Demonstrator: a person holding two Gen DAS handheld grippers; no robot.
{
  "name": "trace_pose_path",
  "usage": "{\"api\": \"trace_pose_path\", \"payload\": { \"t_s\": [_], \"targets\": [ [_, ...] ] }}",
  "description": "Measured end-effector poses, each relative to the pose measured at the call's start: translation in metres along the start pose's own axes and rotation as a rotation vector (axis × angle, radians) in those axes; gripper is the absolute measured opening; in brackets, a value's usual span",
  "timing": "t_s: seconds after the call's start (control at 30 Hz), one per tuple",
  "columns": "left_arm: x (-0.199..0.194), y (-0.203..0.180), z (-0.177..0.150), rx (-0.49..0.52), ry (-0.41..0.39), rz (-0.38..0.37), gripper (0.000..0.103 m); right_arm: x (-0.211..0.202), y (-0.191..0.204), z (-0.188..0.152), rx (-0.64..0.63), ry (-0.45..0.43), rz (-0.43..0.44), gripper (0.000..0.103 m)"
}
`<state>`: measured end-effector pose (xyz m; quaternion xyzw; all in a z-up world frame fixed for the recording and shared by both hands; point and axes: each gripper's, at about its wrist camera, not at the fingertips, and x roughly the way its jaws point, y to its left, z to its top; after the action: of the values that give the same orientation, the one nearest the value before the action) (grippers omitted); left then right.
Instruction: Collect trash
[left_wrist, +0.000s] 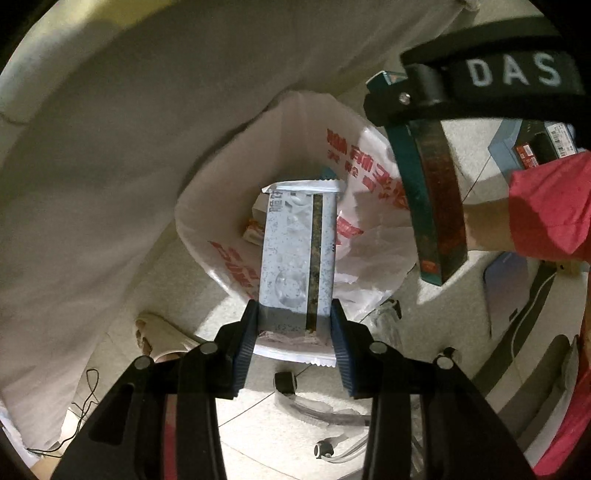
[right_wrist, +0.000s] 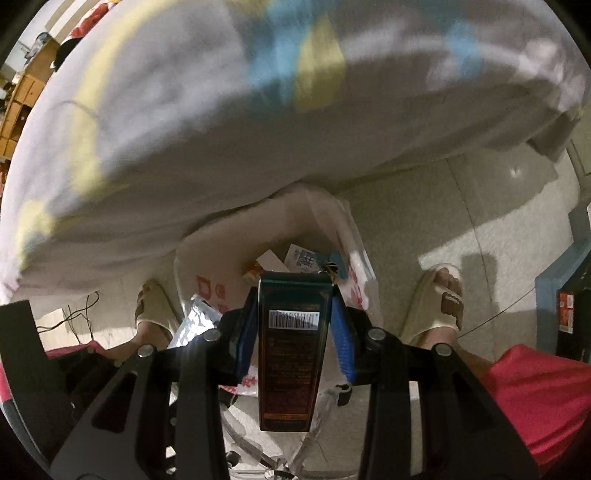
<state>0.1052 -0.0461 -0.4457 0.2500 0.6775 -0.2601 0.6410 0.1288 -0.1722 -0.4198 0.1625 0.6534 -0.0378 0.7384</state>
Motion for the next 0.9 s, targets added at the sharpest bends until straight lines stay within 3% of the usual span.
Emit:
{"api": "trace_pose_path", "payload": {
  "t_s": [0.47,0.57,0.67,0.9],
  "targets": [
    [0.050,0.012,0.028,-0.019,0.066,-0.020,0.036,0.067,-0.021,0.016,0.103,0.059,0.018,0.037],
    [0.057,0.014,0.032,-0.036,0.085,-0.021,0.036,0.083,-0.024,0.015,0.110,0.091,0.006,0.045],
    [0.062,0.015,0.034,-0.045,0.102,-0.016,0.037,0.093,-0.022,0.011,0.092,0.110,-0.012,0.045],
    [0.054,0.020,0.034,-0.074,0.095,-0.016,0.047,0.090,-0.024,0.008,0.090,0.115,-0.024,0.048]
  ]
}}
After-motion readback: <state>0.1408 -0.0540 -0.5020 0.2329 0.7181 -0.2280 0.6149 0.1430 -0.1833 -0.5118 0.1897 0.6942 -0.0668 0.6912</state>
